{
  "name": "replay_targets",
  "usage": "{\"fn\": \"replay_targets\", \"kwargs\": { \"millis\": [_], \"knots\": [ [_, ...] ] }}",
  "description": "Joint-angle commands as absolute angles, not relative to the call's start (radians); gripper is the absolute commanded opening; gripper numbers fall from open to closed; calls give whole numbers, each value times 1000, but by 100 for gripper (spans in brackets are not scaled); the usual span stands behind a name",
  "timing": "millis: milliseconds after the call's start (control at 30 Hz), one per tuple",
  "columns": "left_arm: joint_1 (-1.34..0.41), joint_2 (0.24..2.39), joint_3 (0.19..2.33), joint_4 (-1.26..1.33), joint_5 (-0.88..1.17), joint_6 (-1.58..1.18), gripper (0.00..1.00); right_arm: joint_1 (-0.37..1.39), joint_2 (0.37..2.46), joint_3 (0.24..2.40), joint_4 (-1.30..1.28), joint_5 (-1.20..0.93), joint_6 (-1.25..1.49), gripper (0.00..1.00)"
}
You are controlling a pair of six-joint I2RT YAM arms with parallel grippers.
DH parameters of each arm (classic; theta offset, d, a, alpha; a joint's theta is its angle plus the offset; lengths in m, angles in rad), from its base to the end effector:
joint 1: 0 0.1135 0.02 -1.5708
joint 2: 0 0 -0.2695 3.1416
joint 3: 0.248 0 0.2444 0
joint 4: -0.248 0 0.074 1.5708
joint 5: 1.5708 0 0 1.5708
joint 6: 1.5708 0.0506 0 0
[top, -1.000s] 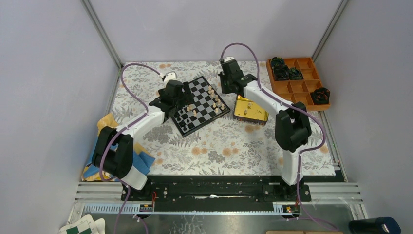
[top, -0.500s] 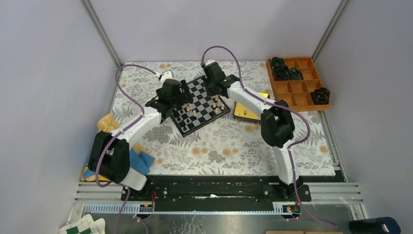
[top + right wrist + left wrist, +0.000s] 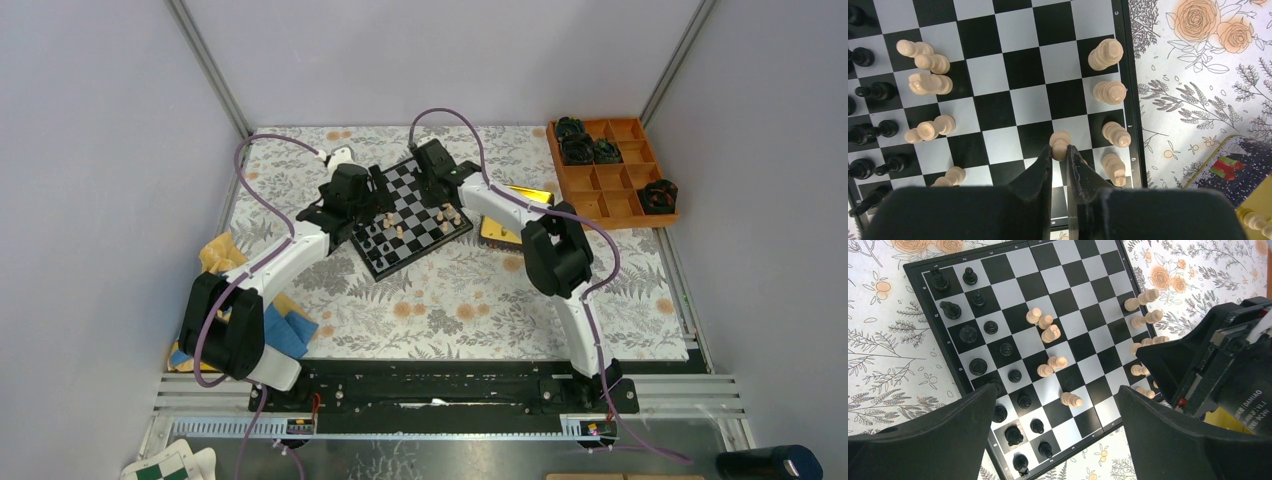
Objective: Set up the chess pieces on the board
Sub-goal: Place the chess piece on the chessboard.
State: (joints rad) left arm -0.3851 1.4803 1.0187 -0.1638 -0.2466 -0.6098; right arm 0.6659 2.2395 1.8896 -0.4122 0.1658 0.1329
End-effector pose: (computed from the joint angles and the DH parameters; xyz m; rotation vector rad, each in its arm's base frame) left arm 0.3144 -0.1141 0.2580 -0.3826 2.1561 -0.2953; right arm 0.4139 0.3146 0.2145 -0.5332 2.2673 0.2091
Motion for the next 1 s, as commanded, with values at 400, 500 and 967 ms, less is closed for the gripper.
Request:
{"fn": "replay_targets", "kwargs": {
  "millis": [400, 500, 967],
  "knots": [
    [-380, 1494, 1011, -157, -258, -597, 99, 647, 2284, 1901, -349, 189, 112, 0],
    [-380, 1503, 1014, -157, -257, -596, 99, 641, 2288, 1895, -348, 185, 113, 0],
    [-380, 1543, 1034, -161, -246, -600, 99, 629, 2299, 1867, -351, 155, 124, 0]
  ]
}}
